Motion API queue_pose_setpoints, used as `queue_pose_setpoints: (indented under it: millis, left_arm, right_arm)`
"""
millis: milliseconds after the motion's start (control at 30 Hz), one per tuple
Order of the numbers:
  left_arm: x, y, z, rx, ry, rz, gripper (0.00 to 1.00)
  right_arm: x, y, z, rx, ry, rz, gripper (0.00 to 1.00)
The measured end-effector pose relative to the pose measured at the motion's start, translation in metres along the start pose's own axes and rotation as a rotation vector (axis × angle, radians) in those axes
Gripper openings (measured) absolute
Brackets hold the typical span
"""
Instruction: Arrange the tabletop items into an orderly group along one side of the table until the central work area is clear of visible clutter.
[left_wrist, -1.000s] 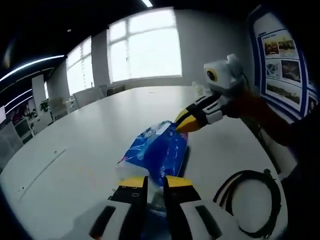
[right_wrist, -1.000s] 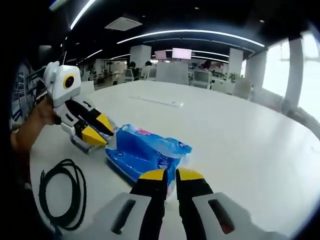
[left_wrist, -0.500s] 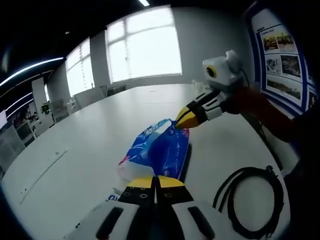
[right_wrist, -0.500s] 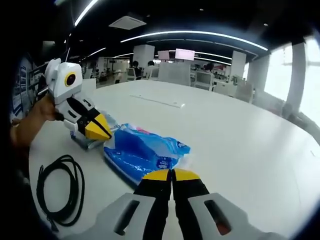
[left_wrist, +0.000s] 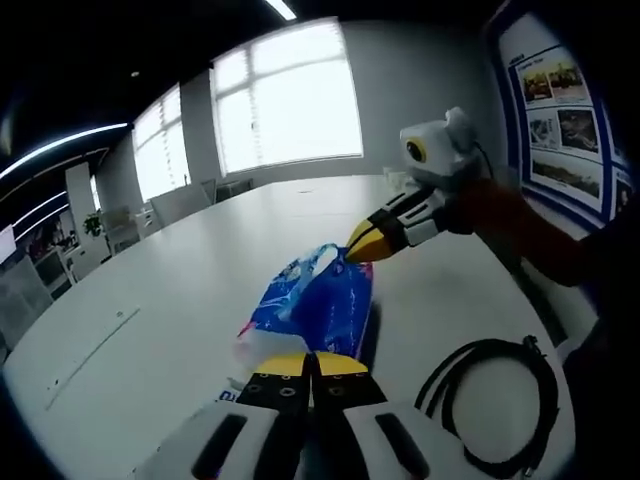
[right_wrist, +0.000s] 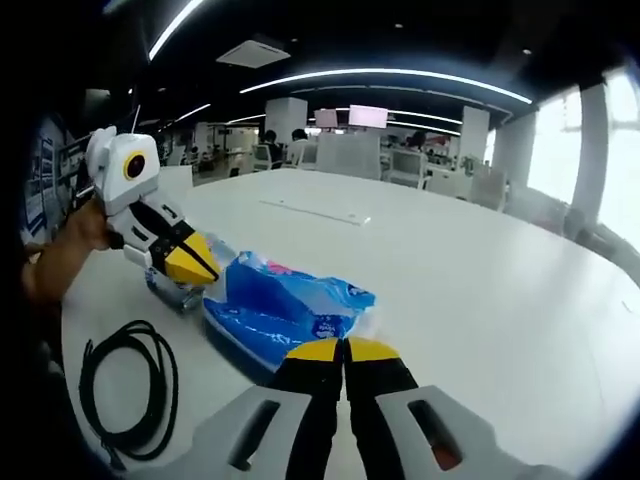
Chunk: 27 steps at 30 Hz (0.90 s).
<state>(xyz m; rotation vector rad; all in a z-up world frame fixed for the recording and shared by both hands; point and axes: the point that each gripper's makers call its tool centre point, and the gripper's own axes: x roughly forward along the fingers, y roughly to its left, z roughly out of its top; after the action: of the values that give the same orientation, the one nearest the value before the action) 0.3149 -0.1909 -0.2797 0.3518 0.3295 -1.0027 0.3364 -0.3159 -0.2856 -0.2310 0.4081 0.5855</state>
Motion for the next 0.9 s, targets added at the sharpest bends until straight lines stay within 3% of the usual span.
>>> queue_pose_setpoints:
  millis: [367,567,833,900]
  left_arm:
    - [-0.001,-0.006,-0.014,-0.015,0.019,-0.011,0.0]
    - [-0.002,-0.003,-0.013,-0.027,0.008,-0.008,0.0]
    - [-0.006,0.002,-0.021,-0.073,-0.009,0.032,0.16]
    - [-0.007,0.002,-0.022,-0.08,-0.006,0.038,0.28]
  right_arm:
    - [0.003,0.008,-0.011,-0.021,0.03,0.004,0.0]
    - [-0.001,0.006,-0.009,-0.032,0.028,-0.018,0.03]
    - [-0.007,-0.004,-0.009,-0.033,0.039,-0.088,0.33]
    - [-0.009,-0.007,-0.011,-0.028,0.046,-0.104,0.42]
